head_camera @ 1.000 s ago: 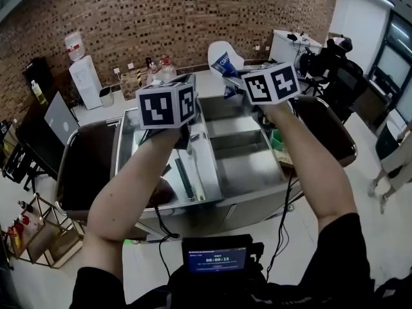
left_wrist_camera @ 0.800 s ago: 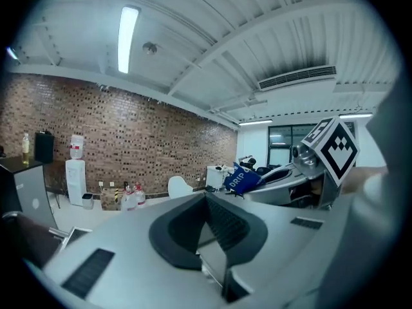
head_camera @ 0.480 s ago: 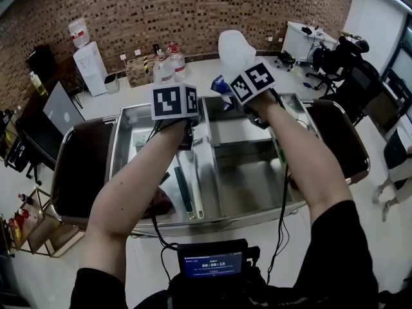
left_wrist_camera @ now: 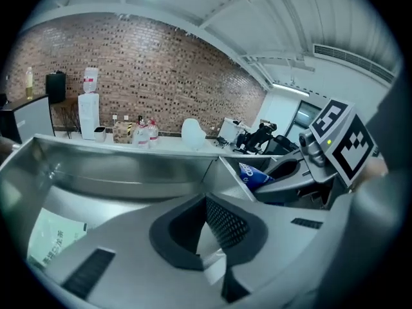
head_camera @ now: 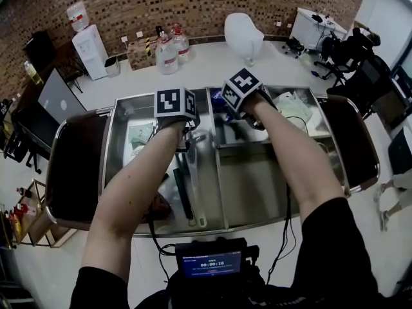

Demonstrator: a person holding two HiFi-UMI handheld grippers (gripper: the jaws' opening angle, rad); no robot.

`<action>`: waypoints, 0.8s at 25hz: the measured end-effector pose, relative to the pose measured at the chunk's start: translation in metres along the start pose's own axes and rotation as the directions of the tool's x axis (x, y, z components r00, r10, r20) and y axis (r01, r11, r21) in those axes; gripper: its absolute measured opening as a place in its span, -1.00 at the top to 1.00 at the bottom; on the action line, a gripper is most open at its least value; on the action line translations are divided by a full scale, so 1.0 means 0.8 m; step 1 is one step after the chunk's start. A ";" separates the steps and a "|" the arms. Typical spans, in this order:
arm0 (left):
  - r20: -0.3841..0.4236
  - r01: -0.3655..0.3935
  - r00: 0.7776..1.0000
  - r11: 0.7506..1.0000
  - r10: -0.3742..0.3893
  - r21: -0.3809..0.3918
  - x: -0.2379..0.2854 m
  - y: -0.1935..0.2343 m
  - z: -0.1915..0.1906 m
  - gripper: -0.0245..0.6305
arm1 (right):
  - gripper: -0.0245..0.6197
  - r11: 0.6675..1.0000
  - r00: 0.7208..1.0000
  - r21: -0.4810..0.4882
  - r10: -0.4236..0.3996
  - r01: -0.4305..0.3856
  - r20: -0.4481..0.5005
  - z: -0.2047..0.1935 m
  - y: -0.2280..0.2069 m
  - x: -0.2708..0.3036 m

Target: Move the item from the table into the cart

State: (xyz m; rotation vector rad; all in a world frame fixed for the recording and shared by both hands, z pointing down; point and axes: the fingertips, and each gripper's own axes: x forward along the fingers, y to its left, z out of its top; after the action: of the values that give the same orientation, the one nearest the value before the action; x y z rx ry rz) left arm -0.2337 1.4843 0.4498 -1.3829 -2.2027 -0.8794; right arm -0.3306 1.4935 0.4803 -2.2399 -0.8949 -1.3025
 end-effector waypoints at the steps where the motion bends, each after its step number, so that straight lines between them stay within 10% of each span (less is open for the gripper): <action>1: -0.008 -0.001 1.000 1.000 0.001 -0.004 0.007 0.002 -0.002 0.91 | 0.76 1.000 1.000 0.005 0.003 -0.003 -0.012 -0.004 -0.006 0.005; 15: -0.026 0.020 0.999 1.000 -0.020 -0.004 0.041 0.001 -0.015 0.91 | 0.68 1.000 0.996 0.011 0.003 -0.002 -0.087 -0.031 -0.027 0.051; 20: -0.023 0.021 1.000 1.000 -0.021 0.006 0.036 0.000 -0.013 0.91 | 0.35 0.999 0.995 -0.020 -0.031 0.030 -0.097 -0.034 -0.034 0.046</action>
State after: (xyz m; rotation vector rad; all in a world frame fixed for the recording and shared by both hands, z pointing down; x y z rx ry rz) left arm -0.2463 1.4962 0.4750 -1.3421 -2.2050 -0.8902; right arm -0.3530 1.5080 0.5265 -2.1642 -0.8883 -1.4260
